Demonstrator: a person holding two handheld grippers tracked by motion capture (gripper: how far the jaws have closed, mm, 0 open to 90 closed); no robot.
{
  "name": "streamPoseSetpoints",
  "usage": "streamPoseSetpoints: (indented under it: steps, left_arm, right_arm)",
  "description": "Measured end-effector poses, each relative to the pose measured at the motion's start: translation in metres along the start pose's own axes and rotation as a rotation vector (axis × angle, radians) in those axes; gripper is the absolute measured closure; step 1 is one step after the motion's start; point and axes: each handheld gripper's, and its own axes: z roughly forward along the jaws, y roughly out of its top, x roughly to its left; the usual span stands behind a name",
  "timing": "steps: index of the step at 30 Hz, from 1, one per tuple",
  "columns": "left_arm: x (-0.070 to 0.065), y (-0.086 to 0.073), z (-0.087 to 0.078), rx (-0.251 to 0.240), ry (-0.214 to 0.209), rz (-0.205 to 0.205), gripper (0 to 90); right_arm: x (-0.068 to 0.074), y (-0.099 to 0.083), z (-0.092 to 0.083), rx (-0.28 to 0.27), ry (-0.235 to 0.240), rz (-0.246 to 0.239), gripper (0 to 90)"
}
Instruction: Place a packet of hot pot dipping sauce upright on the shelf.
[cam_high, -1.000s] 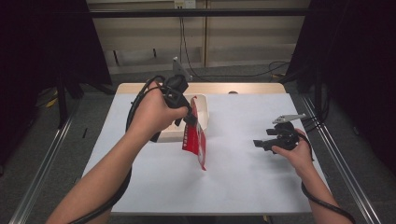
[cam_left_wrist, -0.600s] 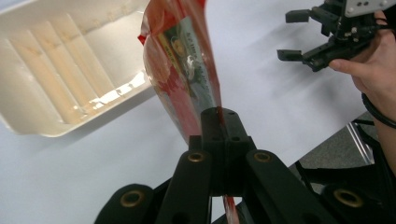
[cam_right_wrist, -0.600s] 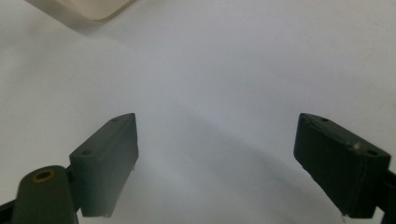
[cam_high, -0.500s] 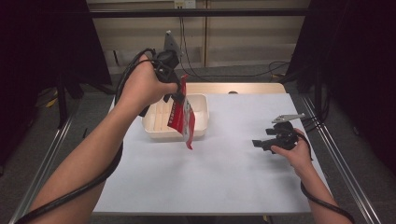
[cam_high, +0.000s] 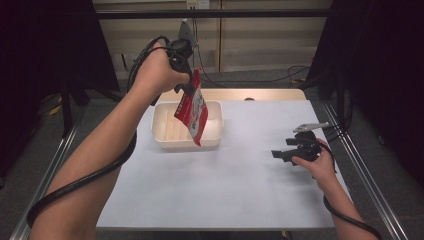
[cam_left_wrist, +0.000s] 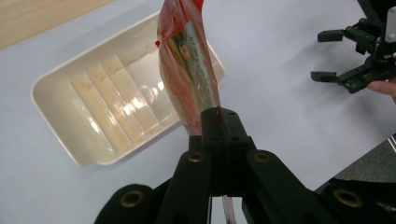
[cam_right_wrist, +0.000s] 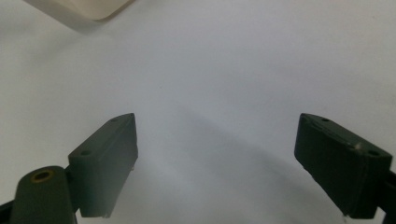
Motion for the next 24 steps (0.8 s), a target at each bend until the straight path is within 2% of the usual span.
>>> streamPoseSetpoints:
  steps: [3, 5, 7, 9, 12, 14, 15, 17, 20, 24]
  left_arm:
    - [0.002, 0.007, 0.001, -0.019, 0.007, 0.050, 90.0]
    - [0.003, 0.012, 0.001, -0.028, 0.038, 0.081, 90.0]
    - [0.005, 0.015, 0.004, -0.039, 0.033, 0.090, 90.0]
    - [0.007, 0.018, 0.007, -0.034, 0.058, 0.107, 90.0]
    - [0.011, 0.019, 0.016, -0.023, 0.058, 0.116, 90.0]
    - [0.012, 0.018, 0.023, -0.012, 0.079, 0.123, 90.0]
    - [0.013, 0.018, 0.026, -0.013, 0.073, 0.120, 90.0]
    - [0.015, 0.017, 0.033, 0.004, 0.078, 0.144, 90.0]
    - [0.020, 0.017, 0.048, 0.017, 0.051, 0.139, 90.0]
    - [0.026, 0.019, 0.057, -0.001, 0.058, 0.139, 90.0]
  right_arm:
    - [-0.001, -0.001, 0.000, 0.004, 0.007, 0.001, 13.1]
    - [-0.002, -0.001, 0.000, 0.002, 0.009, 0.006, 13.1]
    - [-0.002, -0.001, 0.001, 0.005, 0.009, 0.006, 13.1]
    - [-0.002, -0.001, 0.001, 0.004, 0.008, 0.004, 13.2]
    - [-0.001, -0.001, 0.001, 0.004, 0.011, 0.000, 13.1]
    - [-0.001, -0.001, 0.000, 0.002, 0.010, -0.001, 13.2]
    - [-0.001, -0.001, 0.000, 0.003, 0.011, 0.002, 13.1]
    - [0.000, 0.000, 0.000, 0.002, 0.009, 0.002, 13.1]
    - [0.000, -0.001, 0.000, 0.003, 0.013, -0.002, 13.1]
    - [0.001, 0.000, -0.001, 0.003, 0.014, -0.003, 12.9]
